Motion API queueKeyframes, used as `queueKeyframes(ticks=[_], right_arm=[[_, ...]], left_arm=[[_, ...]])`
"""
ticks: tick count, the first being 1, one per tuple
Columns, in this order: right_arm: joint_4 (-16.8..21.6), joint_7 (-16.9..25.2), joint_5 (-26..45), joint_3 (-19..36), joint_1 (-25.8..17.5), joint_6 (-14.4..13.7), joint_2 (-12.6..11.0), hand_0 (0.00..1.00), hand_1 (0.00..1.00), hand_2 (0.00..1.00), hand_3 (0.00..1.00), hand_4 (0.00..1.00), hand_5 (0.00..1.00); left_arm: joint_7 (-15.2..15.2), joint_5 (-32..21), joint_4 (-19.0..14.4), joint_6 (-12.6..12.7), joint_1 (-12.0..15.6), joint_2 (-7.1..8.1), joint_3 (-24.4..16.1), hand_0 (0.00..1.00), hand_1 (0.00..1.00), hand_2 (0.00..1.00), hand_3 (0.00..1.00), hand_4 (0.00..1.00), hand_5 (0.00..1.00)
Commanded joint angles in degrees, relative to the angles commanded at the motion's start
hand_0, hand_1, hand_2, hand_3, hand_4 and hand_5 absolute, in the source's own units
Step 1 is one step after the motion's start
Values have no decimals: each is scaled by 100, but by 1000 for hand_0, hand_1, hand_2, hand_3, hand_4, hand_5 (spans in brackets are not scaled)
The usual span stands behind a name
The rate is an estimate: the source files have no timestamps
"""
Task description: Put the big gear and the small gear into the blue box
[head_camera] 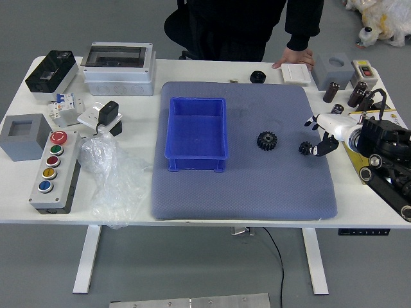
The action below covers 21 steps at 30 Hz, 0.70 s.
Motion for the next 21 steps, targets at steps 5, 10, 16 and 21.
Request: queueKeyframes(ticks=[5,10,16,21], right_arm=[[-60,19,6,-17,49,-18,14,562,558,793,817,716,189],[-138,41,19,-34,54,-52,65,561,557,789,811,718,188],[-244,68,48,-39,72,-95,98,561,548,781,810,718,188],[-311,79,78,-57,92,-106,120,560,545,776,787,717,186]], left_arm=[[-3,7,-1,2,-24,-1,-1,860,830,826,775,599,373],[0,4,-3,0,-25,-10,3,860,830,825,775,599,373],[1,-6,0,7,-22,-16,20,860,830,826,775,599,373],[-5,18,-4,5,-55,-3,-7,860,830,825,775,599,374]])
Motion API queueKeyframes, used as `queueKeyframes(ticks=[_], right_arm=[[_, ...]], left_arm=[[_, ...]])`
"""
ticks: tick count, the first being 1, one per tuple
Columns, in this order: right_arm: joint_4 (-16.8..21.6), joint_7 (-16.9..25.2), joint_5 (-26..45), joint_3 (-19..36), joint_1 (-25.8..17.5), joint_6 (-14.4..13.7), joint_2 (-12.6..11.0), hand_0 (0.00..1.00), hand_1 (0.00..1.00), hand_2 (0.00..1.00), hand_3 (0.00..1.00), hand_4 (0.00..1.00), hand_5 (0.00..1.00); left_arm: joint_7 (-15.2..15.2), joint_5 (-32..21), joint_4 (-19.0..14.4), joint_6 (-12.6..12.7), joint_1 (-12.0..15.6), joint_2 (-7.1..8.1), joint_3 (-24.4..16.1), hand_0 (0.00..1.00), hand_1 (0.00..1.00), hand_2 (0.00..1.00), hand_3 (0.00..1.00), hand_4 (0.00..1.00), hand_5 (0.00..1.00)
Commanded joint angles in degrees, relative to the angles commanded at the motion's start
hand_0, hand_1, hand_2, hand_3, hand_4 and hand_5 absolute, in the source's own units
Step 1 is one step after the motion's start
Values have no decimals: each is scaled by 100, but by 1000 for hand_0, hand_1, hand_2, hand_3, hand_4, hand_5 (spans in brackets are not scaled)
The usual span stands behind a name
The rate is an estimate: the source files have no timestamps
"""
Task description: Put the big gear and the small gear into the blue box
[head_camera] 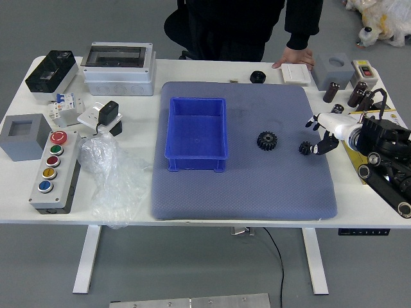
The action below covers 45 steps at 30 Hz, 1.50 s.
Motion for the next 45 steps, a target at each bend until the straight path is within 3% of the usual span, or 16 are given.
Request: queueKeyframes(ticks=[28,35,45], right_arm=[[-143,-24,120,-130,3,8,156,555,542,761,761,713,179],[-162,-28,142,-144,-14,-11,169,549,530,730,690,704,182],[-191,-29,160,-159,-24,-57,189,541,523,704,676,688,184]], left_arm=[[11,-25,3,-6,6,-5,23,860,829,825,775,600,374],[13,-32,4,-6,5,-6,26,860,829,825,776,600,375],[15,-26,4,-7,0,-8,23,860,829,825,776,600,374]])
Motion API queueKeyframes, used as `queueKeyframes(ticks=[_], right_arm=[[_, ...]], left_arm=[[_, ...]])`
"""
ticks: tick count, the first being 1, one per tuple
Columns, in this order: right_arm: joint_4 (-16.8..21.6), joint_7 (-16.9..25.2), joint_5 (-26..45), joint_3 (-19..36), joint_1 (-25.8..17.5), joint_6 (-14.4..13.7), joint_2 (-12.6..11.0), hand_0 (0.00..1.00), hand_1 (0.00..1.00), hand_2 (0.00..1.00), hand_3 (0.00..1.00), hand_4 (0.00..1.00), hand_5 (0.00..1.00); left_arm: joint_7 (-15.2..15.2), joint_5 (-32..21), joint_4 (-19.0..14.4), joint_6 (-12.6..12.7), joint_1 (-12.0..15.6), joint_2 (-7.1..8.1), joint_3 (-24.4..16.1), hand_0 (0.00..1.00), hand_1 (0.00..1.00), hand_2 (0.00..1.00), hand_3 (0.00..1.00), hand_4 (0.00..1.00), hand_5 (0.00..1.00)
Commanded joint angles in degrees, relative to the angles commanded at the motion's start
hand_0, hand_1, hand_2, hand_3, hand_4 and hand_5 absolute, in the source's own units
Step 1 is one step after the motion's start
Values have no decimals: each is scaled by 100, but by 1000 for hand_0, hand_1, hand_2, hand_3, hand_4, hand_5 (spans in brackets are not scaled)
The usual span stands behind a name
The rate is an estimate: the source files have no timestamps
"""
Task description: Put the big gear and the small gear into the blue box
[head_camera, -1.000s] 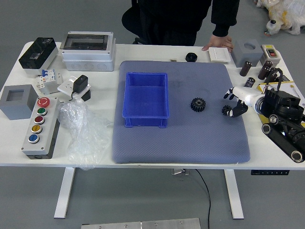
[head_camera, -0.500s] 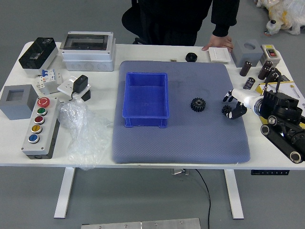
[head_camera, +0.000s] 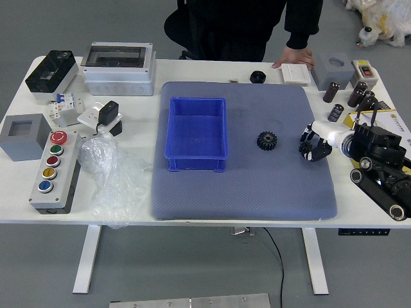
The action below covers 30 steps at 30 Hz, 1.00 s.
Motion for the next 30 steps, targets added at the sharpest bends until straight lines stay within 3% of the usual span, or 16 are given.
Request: queueKeyframes(ticks=[14,30], right_arm=[[-52,4,10,-33,-23,-58,34,482,479,628,651,622,205],[-71,23,-172,-57,-50,-241,54,497,416,537,642,554,199]], left_arm=[[0,1,1,3,-1,-1,-1,860,829,826,775,599,374],[2,2,2,2,2,-5,0,860,829,826,775,599,373]])
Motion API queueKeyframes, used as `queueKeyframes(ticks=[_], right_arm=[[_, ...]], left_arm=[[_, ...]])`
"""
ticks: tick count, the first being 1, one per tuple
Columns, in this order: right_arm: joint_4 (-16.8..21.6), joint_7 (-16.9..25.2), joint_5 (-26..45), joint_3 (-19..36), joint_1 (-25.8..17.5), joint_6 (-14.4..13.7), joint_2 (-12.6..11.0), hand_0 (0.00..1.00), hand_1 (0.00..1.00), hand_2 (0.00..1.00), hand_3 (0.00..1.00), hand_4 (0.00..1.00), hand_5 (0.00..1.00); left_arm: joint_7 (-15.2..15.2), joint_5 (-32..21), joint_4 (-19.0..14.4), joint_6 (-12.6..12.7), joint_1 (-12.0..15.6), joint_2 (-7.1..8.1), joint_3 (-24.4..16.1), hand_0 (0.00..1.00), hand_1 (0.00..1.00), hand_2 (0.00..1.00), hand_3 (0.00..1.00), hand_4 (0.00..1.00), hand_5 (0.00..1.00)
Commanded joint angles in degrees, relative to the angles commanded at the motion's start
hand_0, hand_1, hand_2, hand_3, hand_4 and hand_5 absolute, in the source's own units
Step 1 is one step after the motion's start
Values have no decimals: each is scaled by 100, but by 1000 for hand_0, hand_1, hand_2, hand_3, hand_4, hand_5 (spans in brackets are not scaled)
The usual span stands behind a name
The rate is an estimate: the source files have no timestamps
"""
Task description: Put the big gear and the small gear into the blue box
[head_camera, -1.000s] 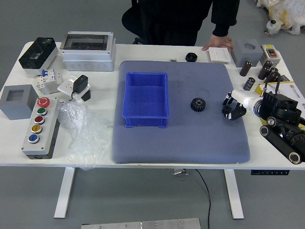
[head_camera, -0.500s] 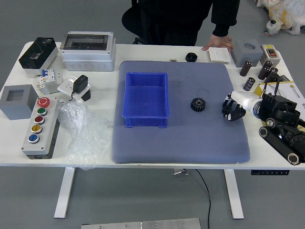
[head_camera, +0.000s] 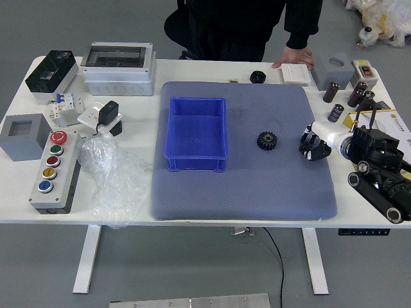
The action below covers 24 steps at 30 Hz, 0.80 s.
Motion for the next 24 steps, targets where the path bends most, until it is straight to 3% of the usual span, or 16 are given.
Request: queueKeyframes(ticks=[24], right_arm=[[82,-56,-107,34,6,-129,-36,517,395,496,641,508,200]], left_arm=[[1,3,1,0,2,5,-10,860,829,826,775,599,372]])
